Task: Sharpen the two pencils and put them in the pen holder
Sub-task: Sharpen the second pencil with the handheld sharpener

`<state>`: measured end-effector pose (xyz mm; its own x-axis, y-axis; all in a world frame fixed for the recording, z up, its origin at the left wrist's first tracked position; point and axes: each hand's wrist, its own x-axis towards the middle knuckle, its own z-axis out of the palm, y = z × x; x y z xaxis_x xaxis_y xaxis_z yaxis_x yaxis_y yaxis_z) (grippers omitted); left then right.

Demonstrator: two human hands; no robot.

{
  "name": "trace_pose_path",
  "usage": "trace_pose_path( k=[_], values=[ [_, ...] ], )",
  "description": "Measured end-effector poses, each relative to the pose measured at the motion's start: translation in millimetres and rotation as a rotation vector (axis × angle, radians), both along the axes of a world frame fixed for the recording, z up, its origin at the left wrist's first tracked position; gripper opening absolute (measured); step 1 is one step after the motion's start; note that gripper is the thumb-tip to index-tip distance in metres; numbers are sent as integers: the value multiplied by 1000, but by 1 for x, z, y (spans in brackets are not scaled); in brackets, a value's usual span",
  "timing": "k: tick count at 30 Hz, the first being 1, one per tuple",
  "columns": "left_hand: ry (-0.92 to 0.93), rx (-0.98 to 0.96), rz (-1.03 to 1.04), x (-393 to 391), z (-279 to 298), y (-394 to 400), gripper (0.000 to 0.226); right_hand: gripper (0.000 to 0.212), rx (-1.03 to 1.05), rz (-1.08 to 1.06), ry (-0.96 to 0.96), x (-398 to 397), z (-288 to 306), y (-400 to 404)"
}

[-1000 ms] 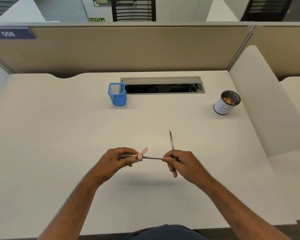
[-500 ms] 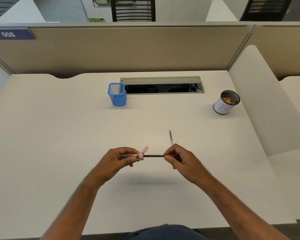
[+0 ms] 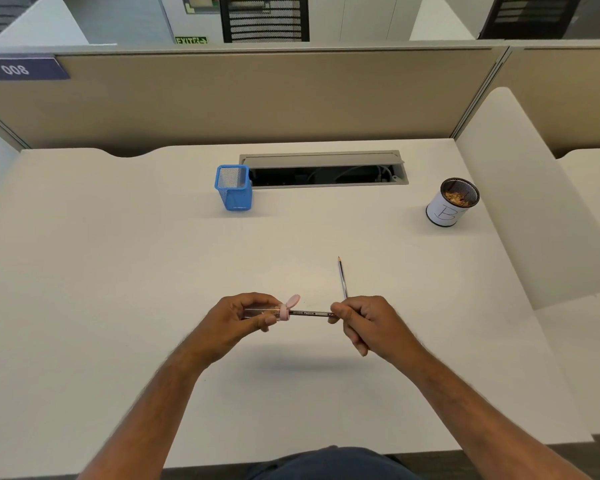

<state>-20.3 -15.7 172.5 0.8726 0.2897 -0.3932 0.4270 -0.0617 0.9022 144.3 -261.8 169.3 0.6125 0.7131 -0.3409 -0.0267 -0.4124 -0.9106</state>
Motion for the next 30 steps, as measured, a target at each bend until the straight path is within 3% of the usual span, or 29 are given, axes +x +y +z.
trace_pose_path(
  k=[3,9,17,20,25,30],
  values=[
    [1,2,6,1,0,1,18,30,13,29,-17,-1,1,0],
    [-3,3,31,0,0,1,15,2,6,129,-129,-3,4,-4],
    [-4,-10,24,-4,-1,5,18,11,39,65,-230,-7,1,-3],
    [5,-21,20,-6,-3,5,20,13,24,86,-190,-4,0,-3],
    [0,-2,0,-4,-5,2,21,34,-29,112,-65,2,1,-1],
    [12,34,-22,0,-3,3,21,23,-5,145,-68,2,1,-6]
  ],
)
